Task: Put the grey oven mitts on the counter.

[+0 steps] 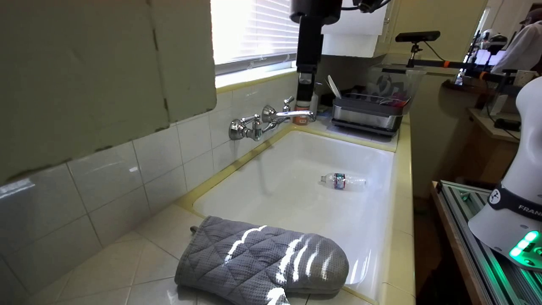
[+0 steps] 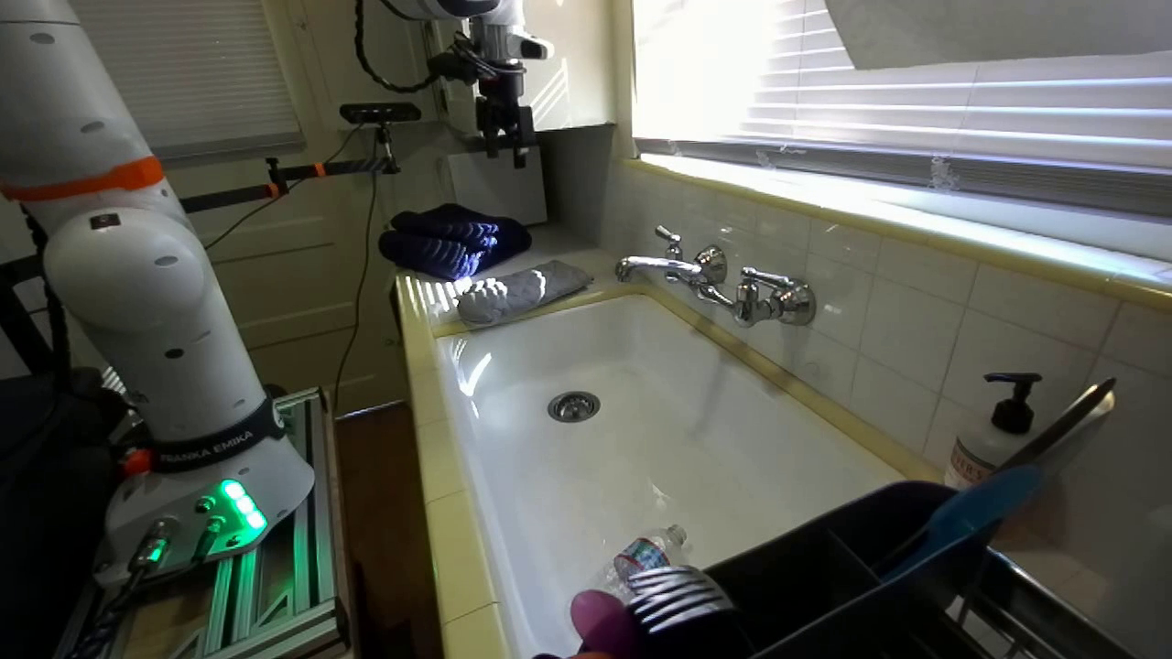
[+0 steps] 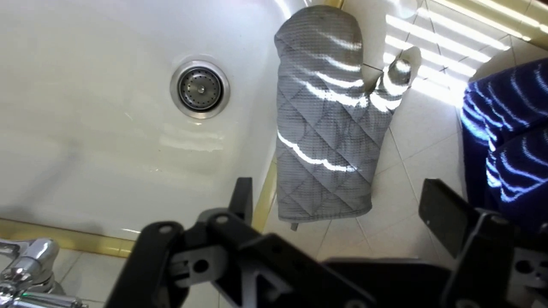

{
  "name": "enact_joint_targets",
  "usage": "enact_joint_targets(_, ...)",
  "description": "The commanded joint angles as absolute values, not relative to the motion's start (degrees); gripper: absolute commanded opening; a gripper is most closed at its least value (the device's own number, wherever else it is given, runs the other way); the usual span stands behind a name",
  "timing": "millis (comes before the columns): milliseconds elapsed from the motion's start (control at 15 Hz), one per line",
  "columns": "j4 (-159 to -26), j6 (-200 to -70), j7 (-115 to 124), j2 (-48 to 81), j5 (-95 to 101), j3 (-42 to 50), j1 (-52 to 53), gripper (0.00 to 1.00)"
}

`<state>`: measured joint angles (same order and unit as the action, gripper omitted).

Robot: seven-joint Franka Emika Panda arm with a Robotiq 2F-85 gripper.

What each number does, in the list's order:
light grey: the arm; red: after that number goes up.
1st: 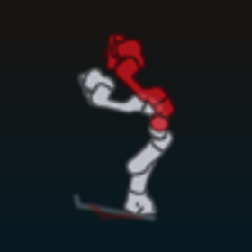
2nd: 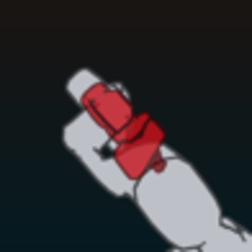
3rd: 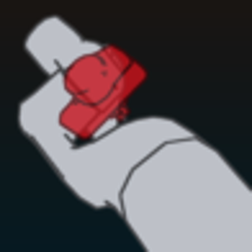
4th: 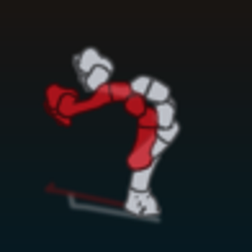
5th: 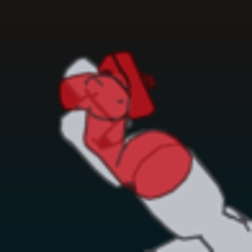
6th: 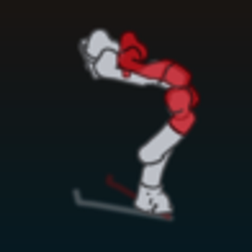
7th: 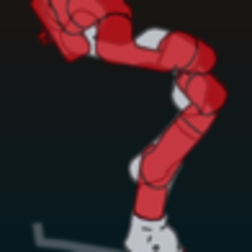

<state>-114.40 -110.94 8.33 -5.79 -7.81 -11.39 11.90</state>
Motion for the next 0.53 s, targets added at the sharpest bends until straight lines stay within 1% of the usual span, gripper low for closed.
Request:
enact_joint_targets(0, -115.3, -108.3, 7.6, -9.2, -4.9, -11.6, 11.5, 1.0)
enact_joint_targets(333, -115.8, -108.8, 7.3, -13.0, -3.8, -11.9, 11.5, 1.0)
enact_joint_targets(400, -114.2, -109.6, 7.1, -10.4, -5.4, -11.8, 11.6, 1.0)
enact_joint_targets(467, -114.3, -109.6, 7.1, -11.1, -5.1, -11.8, 11.6, 1.0)
